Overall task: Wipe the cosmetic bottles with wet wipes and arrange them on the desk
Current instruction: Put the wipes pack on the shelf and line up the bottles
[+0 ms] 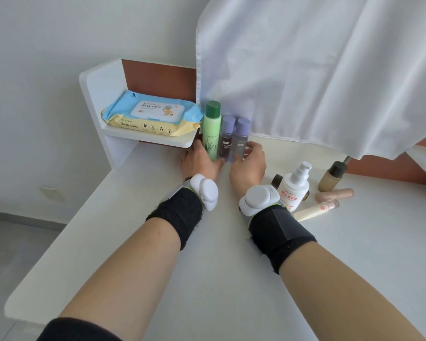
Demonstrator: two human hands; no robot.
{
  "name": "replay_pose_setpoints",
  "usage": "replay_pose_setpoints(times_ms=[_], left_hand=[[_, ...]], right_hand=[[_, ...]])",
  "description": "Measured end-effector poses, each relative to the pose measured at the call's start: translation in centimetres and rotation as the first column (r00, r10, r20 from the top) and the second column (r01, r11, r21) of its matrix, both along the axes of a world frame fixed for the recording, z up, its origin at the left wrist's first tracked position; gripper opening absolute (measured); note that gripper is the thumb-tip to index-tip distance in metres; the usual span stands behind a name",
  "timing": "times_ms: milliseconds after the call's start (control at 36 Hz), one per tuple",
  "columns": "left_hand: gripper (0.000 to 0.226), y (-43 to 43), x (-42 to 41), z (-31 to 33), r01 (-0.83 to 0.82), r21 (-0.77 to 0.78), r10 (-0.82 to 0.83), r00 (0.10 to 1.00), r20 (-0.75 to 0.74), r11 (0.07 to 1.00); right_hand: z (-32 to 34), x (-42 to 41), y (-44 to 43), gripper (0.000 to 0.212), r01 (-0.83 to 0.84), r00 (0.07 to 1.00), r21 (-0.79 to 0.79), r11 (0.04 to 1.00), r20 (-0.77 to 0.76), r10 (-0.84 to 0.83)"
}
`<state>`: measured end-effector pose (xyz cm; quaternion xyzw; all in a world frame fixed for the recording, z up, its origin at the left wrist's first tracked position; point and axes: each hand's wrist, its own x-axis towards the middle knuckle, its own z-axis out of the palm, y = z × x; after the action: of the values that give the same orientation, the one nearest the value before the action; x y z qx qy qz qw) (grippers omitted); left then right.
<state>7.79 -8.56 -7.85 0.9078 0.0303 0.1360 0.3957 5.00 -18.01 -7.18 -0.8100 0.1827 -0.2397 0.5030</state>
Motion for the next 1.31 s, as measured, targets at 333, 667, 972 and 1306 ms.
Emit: replay_pose_setpoints(times_ms=[333,667,972,1306], left_hand=[[0.062,0.0,0.2,0.1,-0.002,0.024,0.003,1.0,-0.02,1.0],[0.066,0.1,-0.5,0.2,0.012,-0.004,-0.013,0.999,-0.031,1.0],[0.049,0.3,-5.6,-0.3,0.078,0.072,-0.077,0.997,-0.017,0.994],[0.045,-5.0,-11.5,1.0,0.407,0.186,-0.394,0.913,-0.104,0.895]], right_hand=[[0.0,0.2,-0.1,0.035,0.006,1.0,0.006,1.0,0.004,-0.006],[0.1,-0.8,-0.3,0.041,-0.004,1.0,0.017,1.0,-0.022,0.004],[-0.1,-6.7,-0.7,0.038,-0.124,0.991,-0.085,0.989,-0.056,0.119],[0.2,-13.7,-4.4,0.012,-0.013,0.911,-0.279,0.96,0.393,0.127]])
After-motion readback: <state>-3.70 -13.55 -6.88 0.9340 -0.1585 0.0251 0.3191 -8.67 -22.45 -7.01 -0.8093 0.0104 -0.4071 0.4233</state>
